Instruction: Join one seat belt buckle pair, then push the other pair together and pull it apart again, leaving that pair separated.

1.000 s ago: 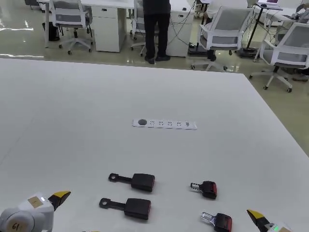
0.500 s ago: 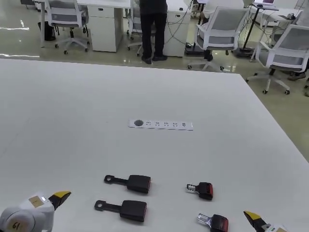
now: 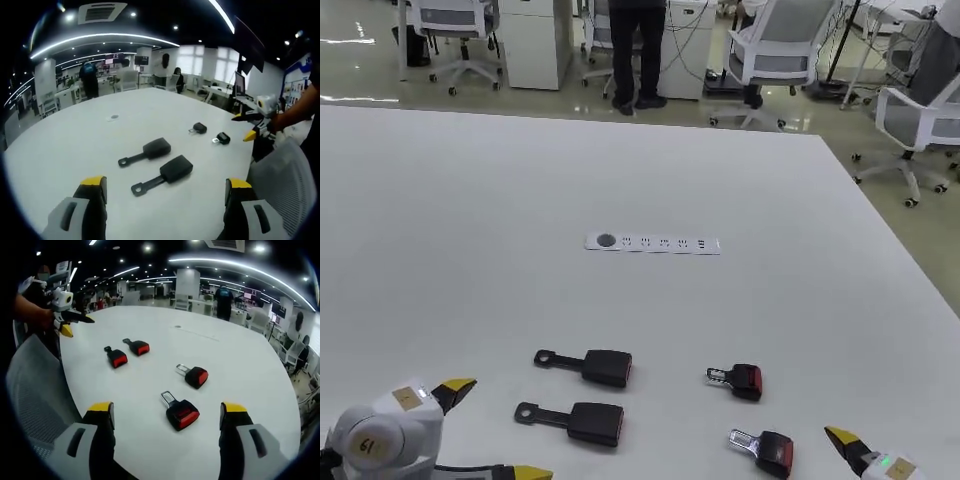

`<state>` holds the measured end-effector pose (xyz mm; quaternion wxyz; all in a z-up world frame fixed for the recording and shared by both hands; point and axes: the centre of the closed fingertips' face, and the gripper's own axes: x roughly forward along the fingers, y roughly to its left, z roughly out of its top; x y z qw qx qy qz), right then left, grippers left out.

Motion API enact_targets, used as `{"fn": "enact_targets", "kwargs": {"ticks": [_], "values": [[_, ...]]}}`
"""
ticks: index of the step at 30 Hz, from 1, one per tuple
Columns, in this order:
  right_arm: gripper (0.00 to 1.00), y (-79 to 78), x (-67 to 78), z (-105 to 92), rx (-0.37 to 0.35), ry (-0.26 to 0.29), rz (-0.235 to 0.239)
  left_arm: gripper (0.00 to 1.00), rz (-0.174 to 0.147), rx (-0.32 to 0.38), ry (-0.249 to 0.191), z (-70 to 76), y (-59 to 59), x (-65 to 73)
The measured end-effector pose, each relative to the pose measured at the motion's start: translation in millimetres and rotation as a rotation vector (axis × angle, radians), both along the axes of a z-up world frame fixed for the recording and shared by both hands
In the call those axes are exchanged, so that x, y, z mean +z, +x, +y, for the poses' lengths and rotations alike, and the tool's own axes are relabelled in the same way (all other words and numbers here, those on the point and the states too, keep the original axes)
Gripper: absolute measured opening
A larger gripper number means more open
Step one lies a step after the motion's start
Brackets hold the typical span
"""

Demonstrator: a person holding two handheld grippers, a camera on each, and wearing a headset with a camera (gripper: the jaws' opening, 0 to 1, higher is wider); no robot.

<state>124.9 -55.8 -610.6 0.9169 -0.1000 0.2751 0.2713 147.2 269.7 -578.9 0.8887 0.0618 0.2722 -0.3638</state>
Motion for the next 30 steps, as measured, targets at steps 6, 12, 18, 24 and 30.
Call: {"fn": "enact_targets", "kwargs": {"ticks": [6,12,18,24,30], "values": [[0.86,7.0,-4.5,-1.9,0.010,-0.002,0.010,1.00,0.006,-0.022,0.008,-2.3,7.9,-4.3],[0.86,16.4,-10.1,-2.9,0.024,0.000,0.025,1.00,0.021,-0.044,0.019,-7.7,12.2,-8.6],[0.85,19.7,-17.0,-1.0,0.040,-0.009,0.046,0.99,0.030,-0.070,0.030,-11.4,18.7,-14.2],[0.81,23.9,-23.0,-6.7,0.057,-0.024,0.067,0.99,0.034,-0.105,0.042,-19.3,23.6,-15.8],[0.80,26.4,-26.8,-7.2,0.083,-0.023,0.086,0.98,0.043,-0.143,0.053,-26.9,26.8,-18.7]]}}
